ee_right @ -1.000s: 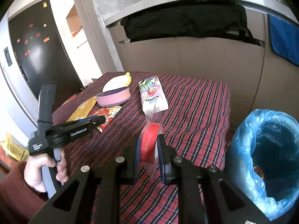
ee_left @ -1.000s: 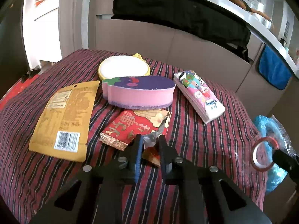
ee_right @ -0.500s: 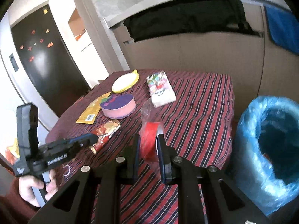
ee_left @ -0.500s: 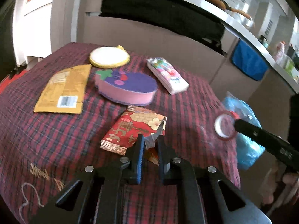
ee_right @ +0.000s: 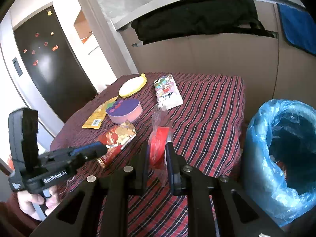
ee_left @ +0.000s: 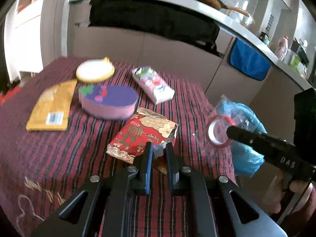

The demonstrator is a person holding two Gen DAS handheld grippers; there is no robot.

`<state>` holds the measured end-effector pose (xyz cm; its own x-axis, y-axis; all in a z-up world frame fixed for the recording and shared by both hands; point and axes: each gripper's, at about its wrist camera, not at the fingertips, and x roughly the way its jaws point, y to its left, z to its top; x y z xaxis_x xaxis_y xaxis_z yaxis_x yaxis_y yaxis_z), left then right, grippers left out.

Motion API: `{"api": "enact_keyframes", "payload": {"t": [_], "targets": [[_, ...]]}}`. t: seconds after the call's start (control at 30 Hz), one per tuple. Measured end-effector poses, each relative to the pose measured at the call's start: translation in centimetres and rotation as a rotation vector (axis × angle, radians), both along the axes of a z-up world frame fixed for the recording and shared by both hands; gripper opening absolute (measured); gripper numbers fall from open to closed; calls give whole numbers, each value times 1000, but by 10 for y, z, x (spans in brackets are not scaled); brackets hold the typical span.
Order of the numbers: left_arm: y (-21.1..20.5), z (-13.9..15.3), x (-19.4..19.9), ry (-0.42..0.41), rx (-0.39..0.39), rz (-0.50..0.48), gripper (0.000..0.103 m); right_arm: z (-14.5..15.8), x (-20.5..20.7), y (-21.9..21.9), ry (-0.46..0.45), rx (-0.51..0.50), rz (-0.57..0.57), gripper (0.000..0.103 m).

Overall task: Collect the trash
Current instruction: 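Carry the red packet and clear bag over the blue bin and open both grippers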

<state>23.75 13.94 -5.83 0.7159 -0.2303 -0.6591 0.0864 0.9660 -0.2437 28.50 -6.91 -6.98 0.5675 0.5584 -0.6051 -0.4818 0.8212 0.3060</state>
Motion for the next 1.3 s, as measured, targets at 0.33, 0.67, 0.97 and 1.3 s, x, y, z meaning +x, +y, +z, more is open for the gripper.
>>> {"api": "enact_keyframes", "payload": {"t": [0.33,0.67,0.97,1.3], "targets": [[-38,44,-6,-124,60,-26,13,35,-20,-12,-150,-71,-30,15],[-112,53,12,-125,101,-113,13,61,-36,-85,-211,-75,-188,15],[-192,55,37,-122,97,-252,13,62,-38,-166,-211,-78,-359,15],[-230,37,61,-79,82,-296,13,44,-27,-210,-152,-51,-441,15]]}}
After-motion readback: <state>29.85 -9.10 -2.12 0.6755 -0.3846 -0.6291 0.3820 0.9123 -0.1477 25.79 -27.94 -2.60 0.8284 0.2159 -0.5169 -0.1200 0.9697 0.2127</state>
